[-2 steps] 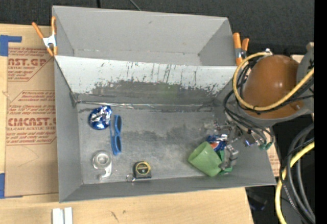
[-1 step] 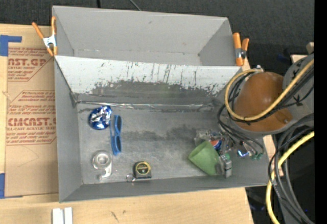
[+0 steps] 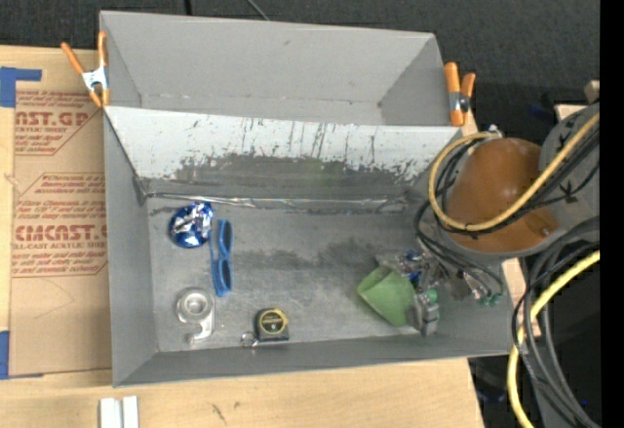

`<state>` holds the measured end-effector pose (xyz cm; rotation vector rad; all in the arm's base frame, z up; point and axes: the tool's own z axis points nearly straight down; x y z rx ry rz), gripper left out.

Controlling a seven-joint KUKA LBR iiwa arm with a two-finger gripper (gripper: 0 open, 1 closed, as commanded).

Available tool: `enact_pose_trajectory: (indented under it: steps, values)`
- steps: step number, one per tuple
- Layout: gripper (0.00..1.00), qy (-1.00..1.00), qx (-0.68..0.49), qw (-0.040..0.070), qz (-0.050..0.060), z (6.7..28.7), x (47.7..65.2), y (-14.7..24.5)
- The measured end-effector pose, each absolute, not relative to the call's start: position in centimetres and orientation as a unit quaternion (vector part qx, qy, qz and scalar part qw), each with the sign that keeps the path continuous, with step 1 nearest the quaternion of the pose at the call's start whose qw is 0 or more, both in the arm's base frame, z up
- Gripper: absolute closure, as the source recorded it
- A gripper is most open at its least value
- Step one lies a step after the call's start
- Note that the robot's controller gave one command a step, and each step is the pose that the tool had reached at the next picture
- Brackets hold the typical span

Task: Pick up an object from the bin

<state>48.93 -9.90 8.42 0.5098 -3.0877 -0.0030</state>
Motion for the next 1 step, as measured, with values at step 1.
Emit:
enact_pose_trajectory:
  steps: [1]
  values:
    - [1.0, -0.982, 0.187, -0.005, 0.002, 21.83, 54.0, -11.36]
